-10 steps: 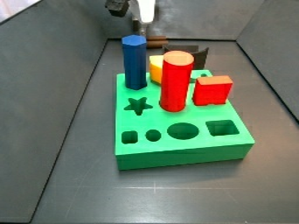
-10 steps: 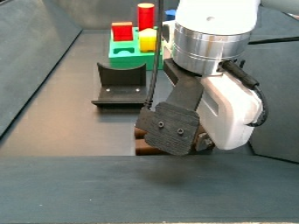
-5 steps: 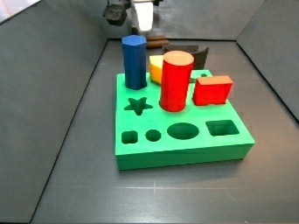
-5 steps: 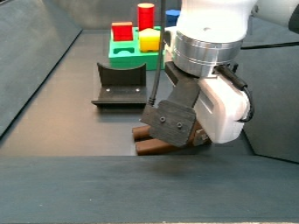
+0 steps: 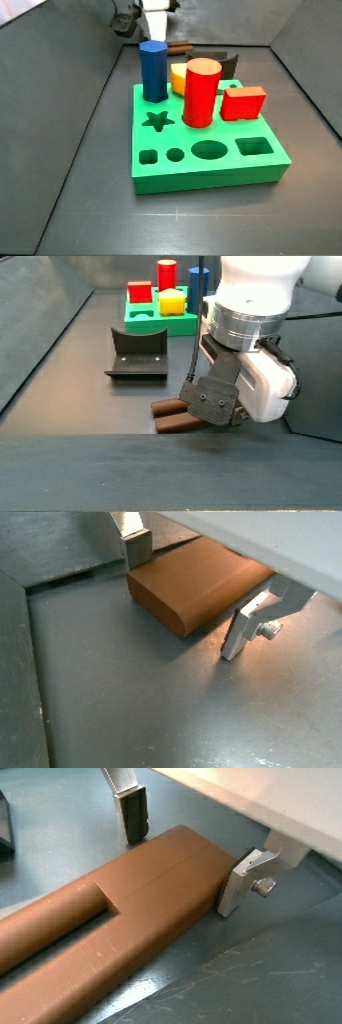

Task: Pick up the square-circle object. Move up. Place the square-circle object on the fixture. Regrasp the square-circle object. Move to above the board. Insert the square-circle object.
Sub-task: Pick up the square-circle object.

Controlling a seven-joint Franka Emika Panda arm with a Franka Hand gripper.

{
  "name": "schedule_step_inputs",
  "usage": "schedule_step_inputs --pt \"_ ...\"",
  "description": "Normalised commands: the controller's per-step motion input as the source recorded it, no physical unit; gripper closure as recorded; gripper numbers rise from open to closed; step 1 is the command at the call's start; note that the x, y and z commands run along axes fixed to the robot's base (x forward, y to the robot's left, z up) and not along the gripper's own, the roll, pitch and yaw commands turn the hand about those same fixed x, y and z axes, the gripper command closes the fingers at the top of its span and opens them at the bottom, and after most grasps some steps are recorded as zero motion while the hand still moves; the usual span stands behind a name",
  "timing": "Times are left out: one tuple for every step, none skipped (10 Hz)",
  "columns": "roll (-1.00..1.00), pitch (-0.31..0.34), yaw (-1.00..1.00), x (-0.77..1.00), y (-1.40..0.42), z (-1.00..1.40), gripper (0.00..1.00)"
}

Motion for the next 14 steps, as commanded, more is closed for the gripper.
schedule_step_inputs --pt "-0.01 -0.079 0.00 0.00 0.00 -0.11 0.00" --pt "-0.03 -0.013 -0.05 0.13 0.00 -0.10 0.00" --pt "-0.04 0.000 -0.13 0.28 0.00 -0.09 0.00" --pt "-0.06 0.000 -0.17 0.29 0.00 -0.08 0.00" --pt "-0.06 0.000 -0.14 0.19 0.00 -0.05 0.00" --pt "-0.06 0.000 -0.14 0.20 0.00 -0.05 0.00" --pt "-0.02 0.000 -0.02 0.01 0.00 -0.01 0.00" --pt "-0.03 -0.036 0.00 0.00 0.00 -0.06 0.00" --pt "0.00 0.000 0.00 0.01 0.00 0.00 0.00" --pt "0.00 0.000 0.00 0.00 0.00 0.00 1.00" --pt "0.00 0.000 0.00 0.00 0.00 0.00 1.00" --pt "0.00 0.000 0.00 0.00 0.00 0.00 1.00" --pt "0.00 0.000 0.00 0.00 0.00 0.00 1.00" --pt "0.00 0.000 0.00 0.00 0.00 0.00 1.00"
